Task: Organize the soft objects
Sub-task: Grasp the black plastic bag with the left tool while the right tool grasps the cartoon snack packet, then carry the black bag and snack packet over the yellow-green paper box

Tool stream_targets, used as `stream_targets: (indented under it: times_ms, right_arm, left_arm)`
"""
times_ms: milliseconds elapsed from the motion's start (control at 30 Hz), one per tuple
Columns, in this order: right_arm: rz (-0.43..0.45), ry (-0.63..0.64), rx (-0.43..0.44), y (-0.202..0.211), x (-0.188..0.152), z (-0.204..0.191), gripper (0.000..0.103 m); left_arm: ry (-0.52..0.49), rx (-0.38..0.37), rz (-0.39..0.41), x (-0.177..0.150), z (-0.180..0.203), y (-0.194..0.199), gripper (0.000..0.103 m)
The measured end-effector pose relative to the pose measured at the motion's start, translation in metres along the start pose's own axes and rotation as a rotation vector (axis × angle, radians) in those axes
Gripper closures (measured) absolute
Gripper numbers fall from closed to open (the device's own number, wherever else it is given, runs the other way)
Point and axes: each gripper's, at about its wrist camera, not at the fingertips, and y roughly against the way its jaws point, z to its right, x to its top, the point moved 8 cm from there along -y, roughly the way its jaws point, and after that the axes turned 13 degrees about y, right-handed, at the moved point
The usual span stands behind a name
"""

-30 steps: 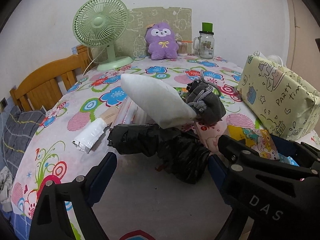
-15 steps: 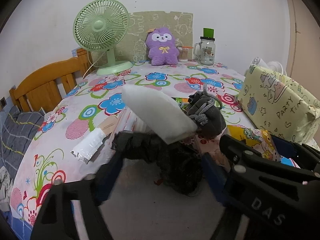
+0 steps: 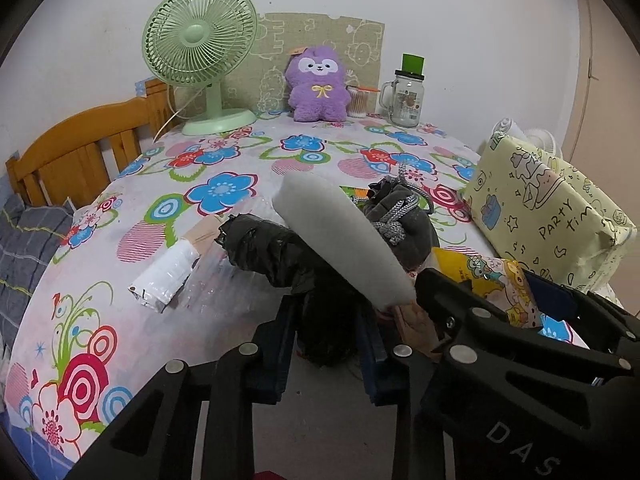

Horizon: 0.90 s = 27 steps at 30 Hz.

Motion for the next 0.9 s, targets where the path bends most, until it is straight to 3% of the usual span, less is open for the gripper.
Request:
stream_targets:
  times_ms: [400, 900]
  right_arm:
    - [0.043, 0.013, 0.02, 0.02, 0.008, -0.01, 0.026]
    - [0.116, 0.032, 0.042, 0.055, 0.048, -0.023, 0.026]
  left_arm:
    - [-0.005, 0.016, 0.049, 0.007, -0.001, 0.027, 0.079]
    - [-0.005, 0.038, 0.138, 0.045, -0.006, 0.068, 0.079]
